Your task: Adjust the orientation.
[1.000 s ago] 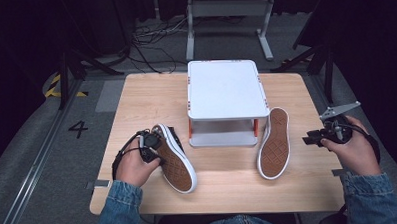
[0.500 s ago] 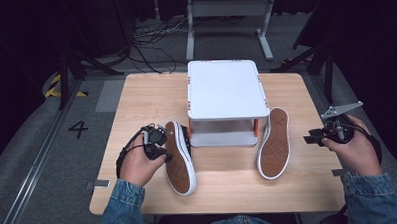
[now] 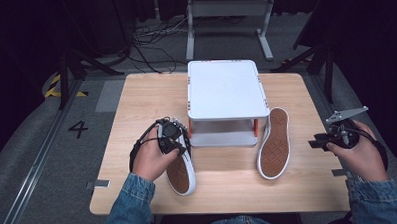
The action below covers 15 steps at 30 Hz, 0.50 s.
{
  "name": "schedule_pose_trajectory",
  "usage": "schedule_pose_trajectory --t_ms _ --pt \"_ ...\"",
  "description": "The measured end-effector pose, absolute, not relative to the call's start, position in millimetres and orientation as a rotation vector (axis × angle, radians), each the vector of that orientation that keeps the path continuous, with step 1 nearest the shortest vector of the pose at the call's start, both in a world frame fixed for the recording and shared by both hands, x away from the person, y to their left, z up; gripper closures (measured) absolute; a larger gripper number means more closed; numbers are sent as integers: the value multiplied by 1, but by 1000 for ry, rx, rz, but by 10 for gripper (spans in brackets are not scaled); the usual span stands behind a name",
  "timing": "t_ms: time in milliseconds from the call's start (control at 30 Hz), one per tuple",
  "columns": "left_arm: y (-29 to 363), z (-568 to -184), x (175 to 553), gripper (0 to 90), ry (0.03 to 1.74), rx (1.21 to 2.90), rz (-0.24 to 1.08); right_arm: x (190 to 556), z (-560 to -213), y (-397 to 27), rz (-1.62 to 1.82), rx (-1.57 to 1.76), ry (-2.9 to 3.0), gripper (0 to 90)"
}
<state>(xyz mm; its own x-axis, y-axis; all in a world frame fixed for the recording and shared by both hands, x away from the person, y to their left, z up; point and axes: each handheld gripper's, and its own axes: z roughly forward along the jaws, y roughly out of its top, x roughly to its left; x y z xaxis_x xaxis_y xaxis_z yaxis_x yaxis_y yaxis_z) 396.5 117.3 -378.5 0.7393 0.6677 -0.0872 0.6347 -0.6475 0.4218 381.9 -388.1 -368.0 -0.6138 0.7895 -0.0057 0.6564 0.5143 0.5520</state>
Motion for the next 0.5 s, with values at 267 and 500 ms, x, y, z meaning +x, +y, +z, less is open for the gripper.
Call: schedule_pose_trajectory --t_ms 267,500 --pt "151 -369 387 779 1130 2479 171 389 -367 -383 767 1199 2512 612" --pt "190 -372 380 803 1263 2448 169 396 -366 -377 775 1176 2525 608"
